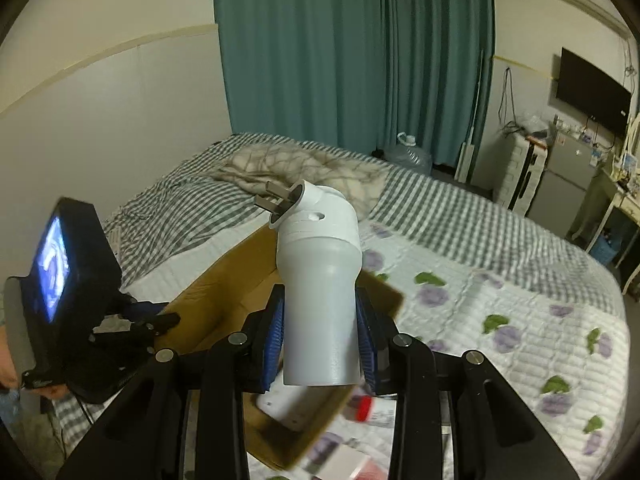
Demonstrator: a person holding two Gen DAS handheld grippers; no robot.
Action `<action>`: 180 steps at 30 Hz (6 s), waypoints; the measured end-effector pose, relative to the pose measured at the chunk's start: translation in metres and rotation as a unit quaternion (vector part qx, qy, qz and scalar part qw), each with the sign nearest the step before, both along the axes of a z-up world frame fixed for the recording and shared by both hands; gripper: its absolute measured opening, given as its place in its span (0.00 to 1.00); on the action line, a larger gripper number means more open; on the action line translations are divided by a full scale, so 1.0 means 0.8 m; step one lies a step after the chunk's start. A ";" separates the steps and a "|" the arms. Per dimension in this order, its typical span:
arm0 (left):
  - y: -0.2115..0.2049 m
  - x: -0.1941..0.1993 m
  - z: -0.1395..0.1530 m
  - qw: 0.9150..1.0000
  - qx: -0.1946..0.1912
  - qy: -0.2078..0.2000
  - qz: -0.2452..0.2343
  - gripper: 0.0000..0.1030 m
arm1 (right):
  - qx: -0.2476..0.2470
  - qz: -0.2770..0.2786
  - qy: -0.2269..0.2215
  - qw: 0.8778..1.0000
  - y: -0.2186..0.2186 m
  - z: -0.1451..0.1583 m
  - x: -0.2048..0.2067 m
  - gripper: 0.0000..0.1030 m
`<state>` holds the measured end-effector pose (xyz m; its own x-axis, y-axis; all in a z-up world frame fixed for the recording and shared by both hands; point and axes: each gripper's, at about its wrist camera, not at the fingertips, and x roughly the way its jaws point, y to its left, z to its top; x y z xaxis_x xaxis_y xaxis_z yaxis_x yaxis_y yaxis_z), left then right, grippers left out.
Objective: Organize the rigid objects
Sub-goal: 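Lower the white appliance into the box and release it, then grasp the black cylinder with the right tool, then place the black cylinder upright in the box and release it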
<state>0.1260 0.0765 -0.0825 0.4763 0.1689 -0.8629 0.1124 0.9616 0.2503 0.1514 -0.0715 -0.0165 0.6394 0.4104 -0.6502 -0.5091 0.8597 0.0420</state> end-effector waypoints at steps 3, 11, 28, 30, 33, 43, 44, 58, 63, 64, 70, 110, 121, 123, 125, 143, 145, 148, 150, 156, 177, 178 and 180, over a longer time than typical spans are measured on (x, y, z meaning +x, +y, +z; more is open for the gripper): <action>0.000 0.000 -0.001 1.000 -0.001 -0.001 0.000 0.07 | -0.006 -0.005 0.016 1.000 0.015 -0.025 0.007 0.31; -0.001 0.001 -0.002 1.000 0.002 -0.001 -0.001 0.07 | -0.029 -0.022 0.058 0.998 0.031 -0.088 0.029 0.31; -0.001 0.001 -0.002 1.000 0.001 0.000 0.000 0.07 | -0.041 -0.004 0.096 0.995 0.054 -0.128 0.022 0.33; 0.000 0.002 -0.002 1.000 0.000 0.001 -0.001 0.07 | -0.039 -0.008 0.089 0.995 0.051 -0.121 0.019 0.54; 0.001 0.002 -0.002 1.000 0.003 0.001 -0.001 0.07 | -0.025 -0.012 0.070 0.997 0.039 -0.103 0.013 0.71; 0.004 0.003 -0.003 1.000 0.001 0.002 0.001 0.07 | -0.021 -0.051 -0.017 0.998 -0.046 -0.005 -0.003 0.94; 0.003 0.003 -0.002 1.000 0.001 0.002 0.001 0.07 | -0.023 -0.056 -0.025 0.998 -0.054 0.004 -0.005 0.95; 0.005 0.001 -0.001 1.000 0.001 0.002 0.003 0.07 | -0.054 -0.107 -0.057 0.991 -0.141 0.043 -0.040 1.00; 0.004 0.000 -0.001 1.000 0.000 0.002 0.004 0.07 | -0.070 -0.121 -0.039 0.989 -0.158 0.013 -0.049 1.00; 0.003 0.000 -0.001 1.000 0.001 0.002 0.003 0.07 | -0.073 -0.123 -0.034 0.989 -0.161 0.007 -0.050 1.00; 0.002 -0.001 -0.001 1.000 0.000 0.003 0.004 0.07 | -0.096 -0.146 0.012 0.984 -0.182 -0.051 -0.050 1.00; 0.001 0.001 -0.002 1.000 0.007 0.003 0.002 0.07 | -0.130 -0.124 0.197 0.964 -0.157 -0.236 0.062 0.41; 0.001 0.002 -0.002 1.000 0.008 0.003 0.002 0.07 | -0.112 -0.146 0.140 0.973 -0.187 -0.164 0.050 0.37; 0.001 0.002 -0.002 1.000 0.006 0.003 0.002 0.07 | -0.105 -0.148 0.124 0.976 -0.190 -0.138 0.047 0.35; 0.002 0.002 -0.001 1.000 0.006 0.003 0.003 0.07 | -0.102 -0.148 0.106 0.978 -0.189 -0.115 0.045 0.35; 0.003 0.002 0.000 1.000 0.005 0.003 0.001 0.07 | -0.041 -0.043 0.011 0.998 -0.048 0.005 0.020 0.35; 0.005 0.003 0.000 1.000 0.005 0.003 0.001 0.07 | -0.039 -0.037 0.014 0.998 -0.031 -0.001 0.025 0.35; 0.004 0.002 0.000 1.000 0.004 0.003 -0.001 0.07 | -0.041 -0.037 0.018 0.998 -0.007 -0.019 0.033 0.35; 0.003 0.002 0.000 1.000 0.004 0.003 -0.002 0.07 | -0.042 -0.037 0.026 0.998 0.003 -0.032 0.037 0.35; 0.002 0.002 -0.001 1.000 0.005 0.002 -0.005 0.07 | -0.064 -0.048 0.051 0.996 0.026 -0.082 0.052 0.35; -0.001 0.003 -0.004 1.000 0.004 0.007 -0.005 0.07 | -0.039 -0.059 -0.004 0.997 -0.020 -0.026 0.014 0.89; -0.001 0.003 -0.004 1.000 0.005 0.006 -0.005 0.07 | -0.037 -0.061 -0.013 0.997 -0.027 -0.018 0.009 0.90; 0.000 0.002 -0.004 1.000 0.006 0.006 -0.005 0.07 | -0.038 -0.064 -0.025 0.997 -0.041 -0.002 0.003 0.91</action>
